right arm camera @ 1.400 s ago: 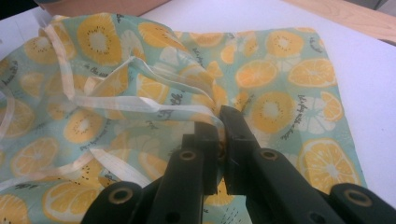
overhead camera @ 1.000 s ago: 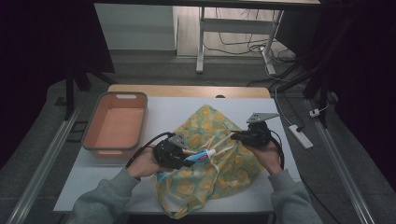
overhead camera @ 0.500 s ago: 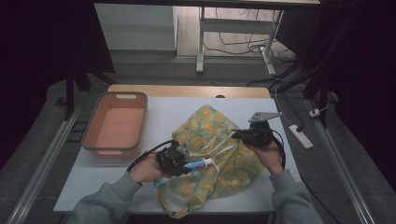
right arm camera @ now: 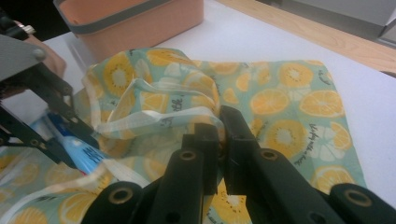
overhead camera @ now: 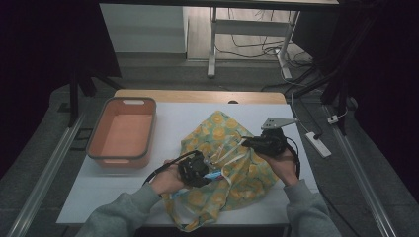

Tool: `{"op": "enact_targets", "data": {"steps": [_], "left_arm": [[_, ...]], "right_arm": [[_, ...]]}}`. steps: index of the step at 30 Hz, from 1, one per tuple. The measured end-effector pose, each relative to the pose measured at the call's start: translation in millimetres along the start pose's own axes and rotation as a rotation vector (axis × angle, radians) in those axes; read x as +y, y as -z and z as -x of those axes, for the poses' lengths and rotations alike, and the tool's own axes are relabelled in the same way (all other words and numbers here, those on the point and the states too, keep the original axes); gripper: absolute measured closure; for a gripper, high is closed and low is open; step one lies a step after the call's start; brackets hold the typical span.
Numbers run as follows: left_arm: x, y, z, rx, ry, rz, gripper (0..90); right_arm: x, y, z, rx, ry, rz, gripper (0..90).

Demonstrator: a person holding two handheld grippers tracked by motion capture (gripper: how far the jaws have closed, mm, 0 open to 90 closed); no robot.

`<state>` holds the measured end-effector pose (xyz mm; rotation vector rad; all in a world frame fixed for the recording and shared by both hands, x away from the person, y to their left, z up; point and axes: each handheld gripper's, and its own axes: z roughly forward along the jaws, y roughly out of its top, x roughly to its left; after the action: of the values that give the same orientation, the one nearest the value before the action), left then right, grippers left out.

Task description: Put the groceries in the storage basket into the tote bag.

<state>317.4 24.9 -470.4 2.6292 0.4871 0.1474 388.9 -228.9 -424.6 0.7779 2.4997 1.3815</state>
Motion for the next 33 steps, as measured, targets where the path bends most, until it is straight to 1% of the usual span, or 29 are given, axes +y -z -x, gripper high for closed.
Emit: {"op": "enact_targets", "data": {"steps": [5, 10, 13, 18, 20, 23, 24, 26, 28, 31, 33], "left_arm": [[17.1, -7.9, 1.5, 0.004, -0.015, 0.020, 74.2], [28.5, -20.4, -0.1, 0.009, -0.011, 0.031, 74.1], [32.4, -29.2, -2.3, 0.009, -0.003, 0.039, 73.9], [35.3, -42.5, -4.2, 0.003, 0.015, 0.029, 73.7], [35.1, -44.4, -4.9, 0.000, 0.021, 0.033, 73.1], [33.8, -42.8, -4.7, 0.000, 0.016, 0.043, 70.4], [32.7, -40.0, -5.3, -0.002, 0.018, 0.059, 66.9], [29.9, -31.8, -8.2, -0.020, 0.029, 0.088, 56.9], [25.9, -22.7, -10.3, -0.027, 0.038, 0.111, 52.3], [18.1, -10.0, -12.4, -0.001, 0.046, 0.136, 48.7], [14.0, -3.6, -14.1, 0.006, 0.052, 0.151, 47.5]], "right_arm": [[0.8, -0.8, -2.0, 0.011, 0.002, 0.003, 85.6], [0.5, -0.7, -1.8, 0.015, -0.002, 0.004, 85.6], [-0.2, -1.1, -0.8, 0.014, -0.005, 0.000, 85.6], [-1.7, -2.3, 1.3, 0.011, -0.011, -0.005, 85.6], [-2.1, -2.5, 1.9, 0.009, -0.013, -0.008, 85.5], [-3.0, -3.0, 2.9, 0.010, -0.016, -0.008, 85.6], [-3.2, -3.0, 3.3, 0.008, -0.015, -0.011, 85.6], [-3.9, -3.2, 3.7, 0.005, -0.018, -0.014, 85.6], [-4.6, -3.3, 4.5, 0.004, -0.021, -0.014, 85.6], [-5.8, -4.3, 5.8, 0.001, -0.023, -0.023, 85.6], [-7.1, -5.9, 6.6, -0.002, -0.022, -0.032, 85.6]]}}
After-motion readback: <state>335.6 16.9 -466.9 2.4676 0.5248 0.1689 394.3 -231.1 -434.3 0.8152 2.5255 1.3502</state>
